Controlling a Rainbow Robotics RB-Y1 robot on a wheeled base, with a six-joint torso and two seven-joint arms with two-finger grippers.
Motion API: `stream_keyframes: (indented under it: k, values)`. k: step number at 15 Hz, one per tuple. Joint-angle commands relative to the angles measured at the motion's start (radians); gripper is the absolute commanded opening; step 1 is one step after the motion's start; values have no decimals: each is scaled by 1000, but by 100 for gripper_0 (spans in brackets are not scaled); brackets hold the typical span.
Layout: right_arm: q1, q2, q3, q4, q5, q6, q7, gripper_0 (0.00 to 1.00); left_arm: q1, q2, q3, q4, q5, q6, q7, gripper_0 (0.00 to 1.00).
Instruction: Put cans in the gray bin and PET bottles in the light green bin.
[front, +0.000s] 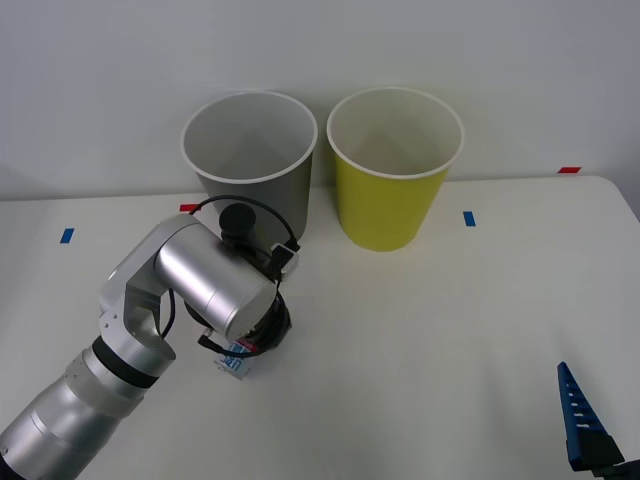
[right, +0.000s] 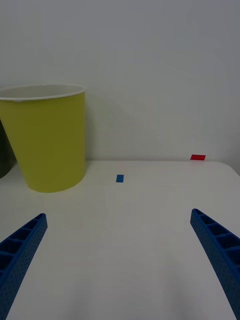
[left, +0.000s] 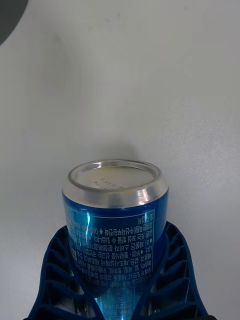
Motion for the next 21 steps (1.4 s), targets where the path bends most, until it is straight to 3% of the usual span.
stream_keyframes:
  k: [1,6,13,15,21]
  values:
    - [0,0,0,0,0,0,0,100,70,-13,0,-131,-94,-24,-8,3]
    - [0,0,0,0,0,0,0,100,217,-76,34,-327,-252,-141,-111,1]
    - [0,0,0,0,0,0,0,100,240,-34,192,-580,-83,-238,-155,0]
    - [0,0,0,0,0,0,0,100,238,-30,240,-655,-82,-267,-169,0]
    - [0,0,0,0,0,0,0,100,231,-2,387,-794,55,-273,-201,0]
